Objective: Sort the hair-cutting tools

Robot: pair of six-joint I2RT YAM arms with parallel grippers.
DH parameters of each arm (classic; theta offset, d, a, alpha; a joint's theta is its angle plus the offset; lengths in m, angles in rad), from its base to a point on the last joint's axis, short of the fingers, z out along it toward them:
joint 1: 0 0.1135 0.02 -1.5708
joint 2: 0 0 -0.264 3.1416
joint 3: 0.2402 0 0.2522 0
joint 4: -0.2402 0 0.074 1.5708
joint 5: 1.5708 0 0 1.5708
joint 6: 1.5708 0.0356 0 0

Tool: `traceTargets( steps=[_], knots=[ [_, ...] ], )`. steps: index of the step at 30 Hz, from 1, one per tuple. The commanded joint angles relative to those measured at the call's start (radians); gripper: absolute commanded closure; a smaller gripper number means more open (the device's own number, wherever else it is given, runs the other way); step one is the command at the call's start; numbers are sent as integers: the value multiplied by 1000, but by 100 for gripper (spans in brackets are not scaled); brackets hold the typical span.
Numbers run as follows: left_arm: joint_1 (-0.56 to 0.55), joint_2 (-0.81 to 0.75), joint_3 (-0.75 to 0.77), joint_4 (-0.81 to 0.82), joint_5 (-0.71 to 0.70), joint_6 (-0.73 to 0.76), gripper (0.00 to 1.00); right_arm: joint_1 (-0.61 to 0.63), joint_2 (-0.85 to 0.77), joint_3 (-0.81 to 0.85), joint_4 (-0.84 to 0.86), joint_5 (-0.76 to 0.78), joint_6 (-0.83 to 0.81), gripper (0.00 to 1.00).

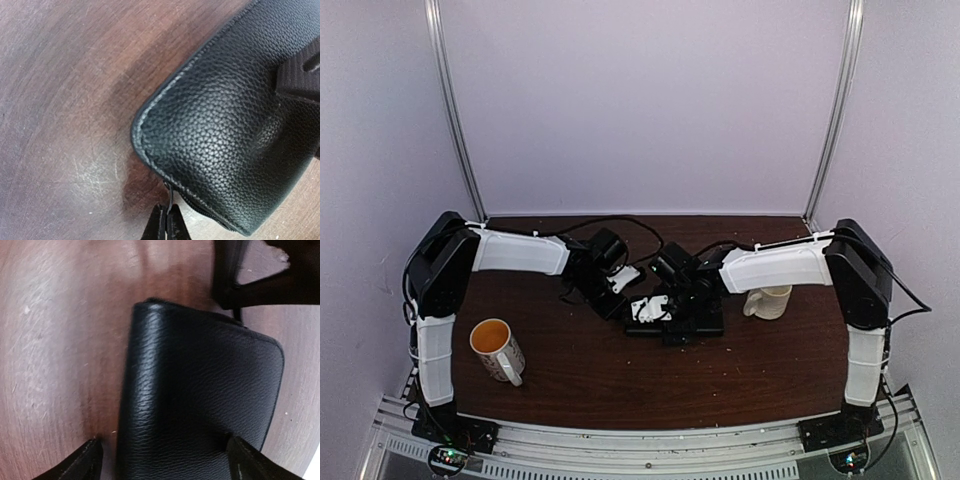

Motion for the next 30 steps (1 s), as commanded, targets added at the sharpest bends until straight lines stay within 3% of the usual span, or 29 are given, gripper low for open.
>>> traceTargets(
  steps=[1, 4, 12, 19, 30],
  knots=[
    [8, -2, 7, -4, 9, 16, 100, 1, 63, 89, -89, 93, 46, 17],
    [7, -19, -16, -3, 14, 13, 100, -2, 117, 148, -154, 116, 111, 29],
    [8, -80, -79, -3, 46, -20, 100, -3, 125, 107, -102, 150, 190, 39],
    [5, -165, -241, 123, 261, -167, 100, -11, 64, 24, 26, 198, 333, 40],
    [-62, -196, -387, 174, 300, -247, 100, -37, 66, 8, 47, 174, 382, 40]
  ],
)
